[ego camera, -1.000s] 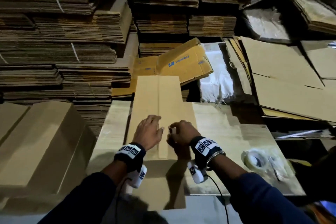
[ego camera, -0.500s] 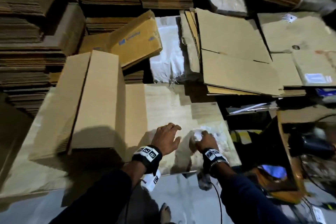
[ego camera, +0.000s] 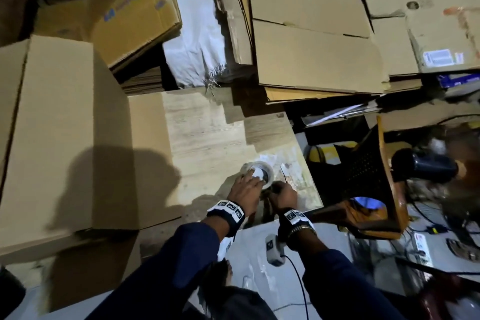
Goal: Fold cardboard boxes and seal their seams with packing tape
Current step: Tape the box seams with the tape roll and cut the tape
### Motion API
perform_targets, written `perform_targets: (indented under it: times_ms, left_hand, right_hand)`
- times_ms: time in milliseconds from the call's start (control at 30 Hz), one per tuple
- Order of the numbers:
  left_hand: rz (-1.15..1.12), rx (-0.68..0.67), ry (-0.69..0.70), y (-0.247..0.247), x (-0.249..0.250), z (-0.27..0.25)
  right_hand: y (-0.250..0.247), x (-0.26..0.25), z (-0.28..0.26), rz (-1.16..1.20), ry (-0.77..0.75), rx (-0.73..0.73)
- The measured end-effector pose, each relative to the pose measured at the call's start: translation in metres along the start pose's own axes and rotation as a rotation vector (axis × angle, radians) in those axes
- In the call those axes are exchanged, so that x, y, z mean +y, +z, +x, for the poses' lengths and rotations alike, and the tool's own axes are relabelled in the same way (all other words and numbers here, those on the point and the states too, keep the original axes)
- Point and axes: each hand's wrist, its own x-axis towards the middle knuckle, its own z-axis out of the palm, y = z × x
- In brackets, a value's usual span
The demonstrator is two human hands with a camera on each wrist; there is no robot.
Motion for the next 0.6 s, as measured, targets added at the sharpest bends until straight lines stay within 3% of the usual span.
perform_targets:
  times_ms: [133, 300, 433, 600]
  left_hand:
    - [0.060, -0.007, -0.012, 0.007, -0.002, 0.005]
    - [0.025, 0.033, -0.068, -0.014, -0.019, 0.000]
    - [-0.216, 0.068, -0.255, -0.065, -0.040, -0.022]
    - [-0.460, 0.182, -0.423, -0.147, -0.085, -0.071]
  right_hand:
    - [-0.002, 0.005, 0.004, 0.009, -0.024, 0.019]
    - [-0.014, -0.024, 0.014, 0.034, -0.176, 0.023]
    - [-0.027, -0.086, 0.019, 0.009, -0.457, -0.004]
    - [-0.040, -0.189, 0.010, 0.233, -0.573, -0.134]
